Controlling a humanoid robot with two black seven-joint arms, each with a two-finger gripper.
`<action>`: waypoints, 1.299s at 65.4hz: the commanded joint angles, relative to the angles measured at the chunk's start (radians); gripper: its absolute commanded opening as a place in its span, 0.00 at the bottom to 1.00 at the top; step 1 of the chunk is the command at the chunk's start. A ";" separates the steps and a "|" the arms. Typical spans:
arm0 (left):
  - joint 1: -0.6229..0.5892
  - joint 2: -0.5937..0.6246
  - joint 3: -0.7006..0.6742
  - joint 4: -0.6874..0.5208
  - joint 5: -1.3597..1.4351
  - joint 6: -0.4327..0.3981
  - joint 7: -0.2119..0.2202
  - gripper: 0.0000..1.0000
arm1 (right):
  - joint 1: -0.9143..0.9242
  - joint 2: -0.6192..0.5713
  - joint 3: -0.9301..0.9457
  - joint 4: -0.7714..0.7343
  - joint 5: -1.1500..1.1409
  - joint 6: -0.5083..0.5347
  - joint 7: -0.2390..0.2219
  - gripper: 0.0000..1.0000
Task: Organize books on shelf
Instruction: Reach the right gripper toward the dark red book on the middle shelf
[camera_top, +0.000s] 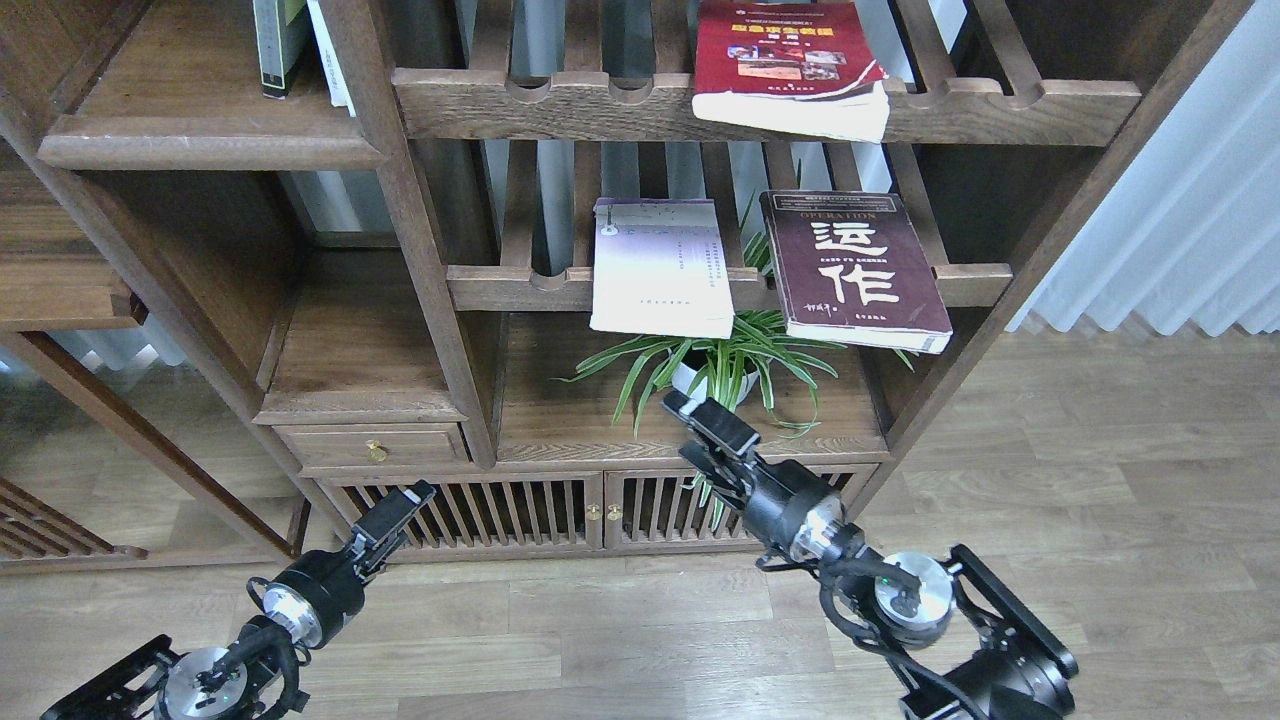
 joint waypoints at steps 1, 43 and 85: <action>-0.008 -0.038 0.002 0.001 0.005 0.000 0.006 1.00 | -0.013 0.000 0.002 -0.002 0.000 0.059 0.000 0.99; 0.006 -0.037 0.001 0.019 0.011 0.000 0.017 1.00 | 0.012 0.000 -0.044 -0.139 0.003 0.263 0.011 0.99; 0.032 -0.018 -0.024 0.030 0.000 0.000 0.017 1.00 | 0.219 0.000 -0.015 -0.347 0.017 0.263 0.031 0.99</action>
